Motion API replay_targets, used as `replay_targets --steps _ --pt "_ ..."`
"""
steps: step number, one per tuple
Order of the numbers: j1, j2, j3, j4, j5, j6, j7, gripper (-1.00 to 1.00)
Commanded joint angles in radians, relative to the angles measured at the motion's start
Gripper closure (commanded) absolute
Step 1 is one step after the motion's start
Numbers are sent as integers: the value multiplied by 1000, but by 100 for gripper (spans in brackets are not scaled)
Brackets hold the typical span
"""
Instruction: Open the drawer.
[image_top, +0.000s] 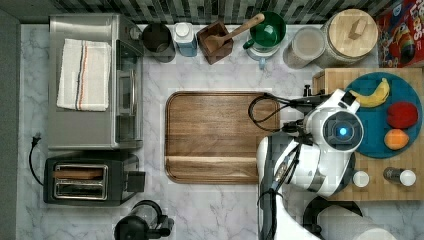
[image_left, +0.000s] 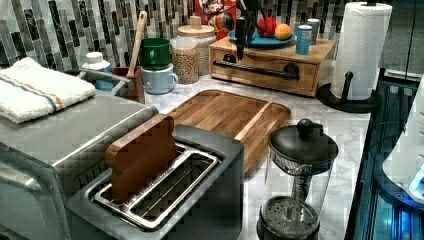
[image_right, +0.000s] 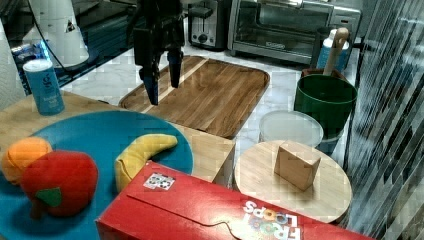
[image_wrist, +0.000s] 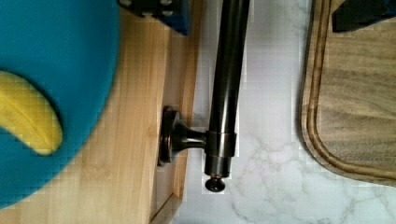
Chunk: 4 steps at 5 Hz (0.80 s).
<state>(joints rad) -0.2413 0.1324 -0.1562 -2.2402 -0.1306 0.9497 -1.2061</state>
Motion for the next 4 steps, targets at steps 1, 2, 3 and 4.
replay_targets --steps 1,2,3,4 --pt "6 33 5 -80 21 117 56 -100" --pt "14 44 1 -88 11 130 78 -100" --pt "17 49 16 -90 42 128 77 -100" --pt "58 47 28 -74 50 100 132 -100"
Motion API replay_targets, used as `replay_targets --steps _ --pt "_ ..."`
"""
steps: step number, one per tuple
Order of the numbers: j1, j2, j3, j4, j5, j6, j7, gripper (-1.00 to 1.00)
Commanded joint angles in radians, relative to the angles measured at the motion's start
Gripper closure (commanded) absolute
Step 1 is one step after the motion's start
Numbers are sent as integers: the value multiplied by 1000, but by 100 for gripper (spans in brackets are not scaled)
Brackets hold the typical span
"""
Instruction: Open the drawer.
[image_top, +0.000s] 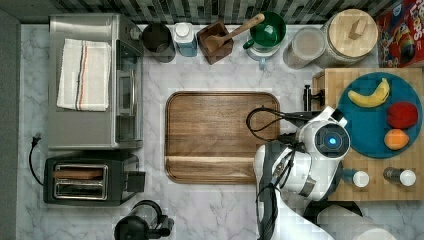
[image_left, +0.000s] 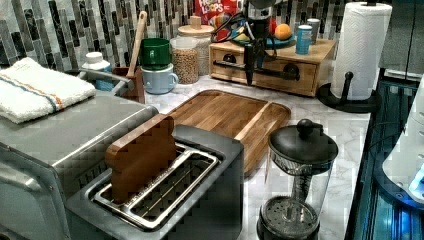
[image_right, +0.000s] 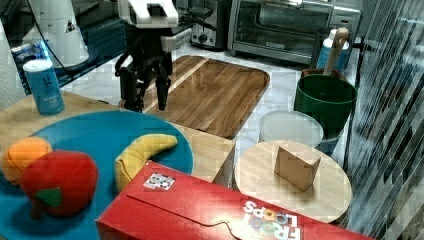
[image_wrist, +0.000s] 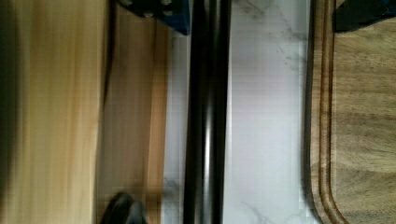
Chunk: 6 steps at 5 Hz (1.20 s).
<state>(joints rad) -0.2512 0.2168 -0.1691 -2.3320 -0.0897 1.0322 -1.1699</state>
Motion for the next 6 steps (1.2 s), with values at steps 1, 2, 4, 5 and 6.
replay_targets --steps 1,2,4,5,6 --pt "103 -32 53 8 -15 33 171 -100" --pt "127 -35 88 -12 -36 55 234 -100" --pt "155 -56 169 -98 -1 114 212 -100" --pt "187 -94 208 -156 -13 145 317 -100" --pt "203 -120 244 -175 25 137 309 -100"
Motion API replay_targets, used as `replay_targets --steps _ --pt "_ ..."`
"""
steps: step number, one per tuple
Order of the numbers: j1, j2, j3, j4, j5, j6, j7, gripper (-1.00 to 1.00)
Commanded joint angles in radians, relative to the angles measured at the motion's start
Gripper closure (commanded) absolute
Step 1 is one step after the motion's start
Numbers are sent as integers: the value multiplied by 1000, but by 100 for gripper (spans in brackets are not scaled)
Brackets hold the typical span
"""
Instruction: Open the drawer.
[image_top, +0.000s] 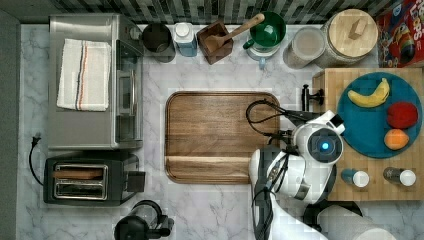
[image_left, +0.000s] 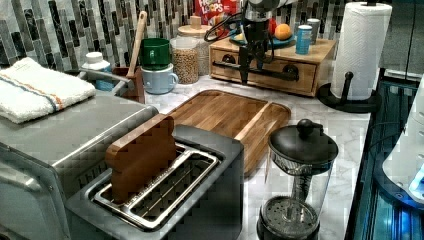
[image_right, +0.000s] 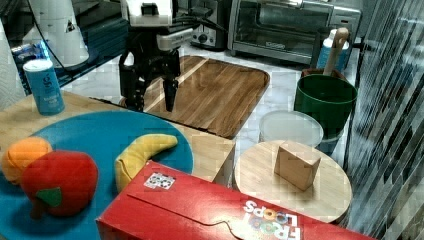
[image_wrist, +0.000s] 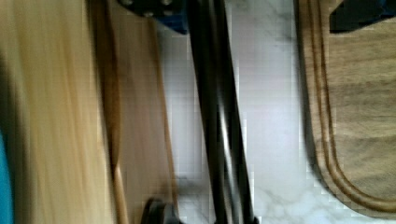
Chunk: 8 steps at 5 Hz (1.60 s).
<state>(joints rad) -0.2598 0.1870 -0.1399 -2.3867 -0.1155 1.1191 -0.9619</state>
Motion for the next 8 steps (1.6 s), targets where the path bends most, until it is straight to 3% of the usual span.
replay_targets --steps 1,3,4,5,6,8 --pt "230 -80 226 -120 19 61 170 -100" --pt "215 -71 273 -96 -28 58 258 -100" --pt "219 -70 289 -84 -26 47 280 -100" --pt "220 -68 307 -67 38 38 245 -100" --pt "253 -61 291 -45 -3 18 347 -100" --pt "236 -59 305 -45 8 51 341 -100"
